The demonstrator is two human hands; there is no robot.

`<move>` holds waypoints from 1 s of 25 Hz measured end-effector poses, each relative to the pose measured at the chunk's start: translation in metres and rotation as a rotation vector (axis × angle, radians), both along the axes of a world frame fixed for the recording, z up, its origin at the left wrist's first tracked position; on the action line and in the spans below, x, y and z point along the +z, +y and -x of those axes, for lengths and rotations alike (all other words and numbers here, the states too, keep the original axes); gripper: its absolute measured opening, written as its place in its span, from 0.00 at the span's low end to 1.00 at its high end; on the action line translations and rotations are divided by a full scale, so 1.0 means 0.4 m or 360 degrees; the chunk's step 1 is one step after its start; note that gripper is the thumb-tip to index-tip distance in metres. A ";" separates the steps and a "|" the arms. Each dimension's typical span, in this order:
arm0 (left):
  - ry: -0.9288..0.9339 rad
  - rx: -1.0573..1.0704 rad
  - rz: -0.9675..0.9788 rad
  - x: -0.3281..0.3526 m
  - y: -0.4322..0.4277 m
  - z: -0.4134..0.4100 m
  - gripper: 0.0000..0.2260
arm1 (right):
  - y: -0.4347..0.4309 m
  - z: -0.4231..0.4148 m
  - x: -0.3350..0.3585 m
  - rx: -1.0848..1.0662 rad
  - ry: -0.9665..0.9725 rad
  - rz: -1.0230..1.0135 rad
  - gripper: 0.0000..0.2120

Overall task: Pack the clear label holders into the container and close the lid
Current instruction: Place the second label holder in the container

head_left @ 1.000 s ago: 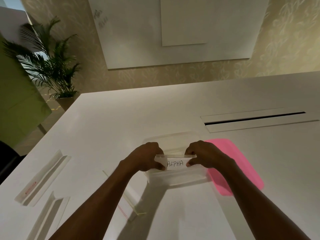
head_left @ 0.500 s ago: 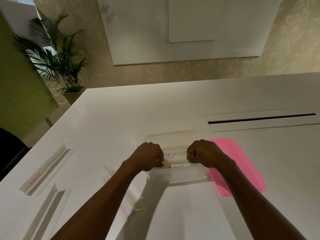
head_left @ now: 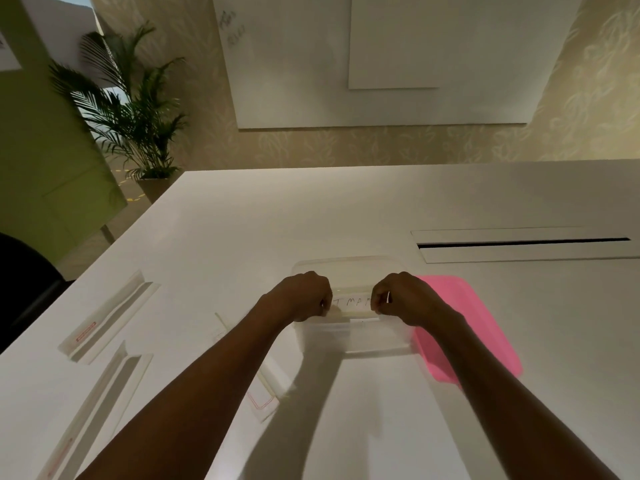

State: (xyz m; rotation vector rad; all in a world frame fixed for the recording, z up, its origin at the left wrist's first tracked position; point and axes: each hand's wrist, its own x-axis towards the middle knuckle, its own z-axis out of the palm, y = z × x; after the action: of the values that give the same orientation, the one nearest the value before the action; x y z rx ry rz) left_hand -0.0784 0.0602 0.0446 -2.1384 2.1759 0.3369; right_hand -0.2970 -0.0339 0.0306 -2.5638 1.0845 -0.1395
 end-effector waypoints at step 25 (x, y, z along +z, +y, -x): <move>0.0213 0.0874 0.1363 -0.075 0.513 -0.720 0.06 | 0.412 -0.851 0.048 0.0156 -0.0427 0.0358 0.08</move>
State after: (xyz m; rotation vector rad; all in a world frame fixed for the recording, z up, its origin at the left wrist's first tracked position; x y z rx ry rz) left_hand 0.2097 0.2653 0.0146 -3.2280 1.9419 -0.5669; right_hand 0.0435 0.1309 0.0497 -2.6866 0.8846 -0.5928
